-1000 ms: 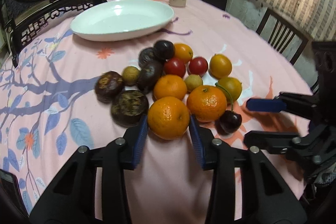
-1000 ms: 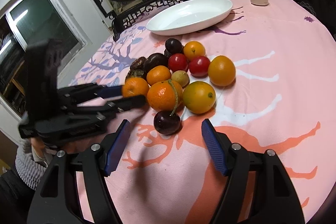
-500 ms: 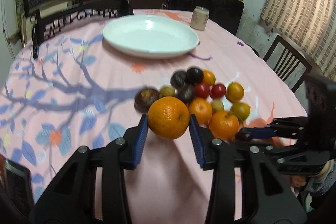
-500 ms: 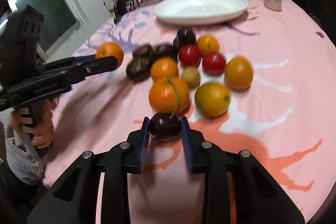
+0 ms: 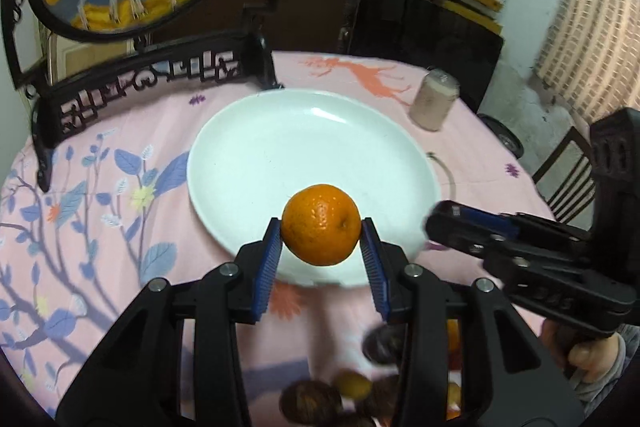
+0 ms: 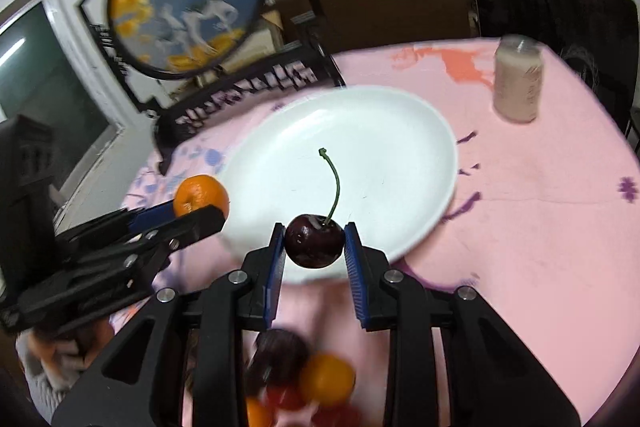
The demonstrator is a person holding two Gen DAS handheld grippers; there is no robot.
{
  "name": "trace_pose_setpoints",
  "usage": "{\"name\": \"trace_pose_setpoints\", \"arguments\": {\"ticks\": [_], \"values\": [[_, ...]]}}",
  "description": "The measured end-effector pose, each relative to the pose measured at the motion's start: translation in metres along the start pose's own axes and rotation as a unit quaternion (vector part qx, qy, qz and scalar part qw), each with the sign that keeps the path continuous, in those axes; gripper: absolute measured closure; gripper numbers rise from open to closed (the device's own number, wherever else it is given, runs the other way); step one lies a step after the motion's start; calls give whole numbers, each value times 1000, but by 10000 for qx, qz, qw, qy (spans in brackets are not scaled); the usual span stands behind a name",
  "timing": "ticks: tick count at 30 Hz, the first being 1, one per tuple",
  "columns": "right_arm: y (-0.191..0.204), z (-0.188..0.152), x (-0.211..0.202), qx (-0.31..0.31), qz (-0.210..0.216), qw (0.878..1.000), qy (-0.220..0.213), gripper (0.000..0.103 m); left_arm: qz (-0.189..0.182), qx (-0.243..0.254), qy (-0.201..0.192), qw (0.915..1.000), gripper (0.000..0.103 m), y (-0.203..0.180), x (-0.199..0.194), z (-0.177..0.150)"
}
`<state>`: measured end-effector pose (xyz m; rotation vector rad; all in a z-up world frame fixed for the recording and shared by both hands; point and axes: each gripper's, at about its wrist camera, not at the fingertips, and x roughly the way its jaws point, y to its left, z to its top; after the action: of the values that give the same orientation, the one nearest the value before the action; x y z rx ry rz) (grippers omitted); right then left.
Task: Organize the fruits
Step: 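Carry the tangerine and cherry onto the white plate and open both grippers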
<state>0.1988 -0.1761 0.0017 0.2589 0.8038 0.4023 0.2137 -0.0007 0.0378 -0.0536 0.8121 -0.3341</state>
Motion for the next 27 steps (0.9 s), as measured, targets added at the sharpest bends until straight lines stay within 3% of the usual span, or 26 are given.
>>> {"name": "trace_pose_setpoints", "arguments": {"ticks": [4, 6, 7, 8, 13, 15, 22, 24, 27], "values": [[-16, 3, 25, 252, -60, 9996, 138, 69, 6, -146, 235, 9996, 62, 10, 24, -5], [-20, 3, 20, 315, 0, 9995, 90, 44, 47, -135, 235, 9996, 54, 13, 27, -7], [-22, 3, 11, 371, -22, 9993, -105, 30, 72, -148, 174, 9997, 42, 13, 25, -7], [-23, 3, 3, 411, -50, 9987, -306, 27, 76, -170, 80, 9998, 35, 14, 21, -7], [-21, 5, -25, 389, 182, 9971, -625, 27, 128, -147, -161, 9997, 31, 14, 0, -9], [-18, -1, -38, 344, 172, 9969, -684, 27, 242, -177, -205, 9993, 24, 16, -8, -15], [-13, -59, -78, 273, 126, 9972, -687, 27, 688, -209, -499, 9962, 17, 25, -53, -61], [-15, -76, -85, 277, 39, 9973, -672, 24, 935, -117, -559, 9940, 14, 23, -63, -78], [-21, -99, -93, 407, 23, 9974, -600, 12, 1024, 28, -399, 9939, 12, 19, -68, -98]]}}
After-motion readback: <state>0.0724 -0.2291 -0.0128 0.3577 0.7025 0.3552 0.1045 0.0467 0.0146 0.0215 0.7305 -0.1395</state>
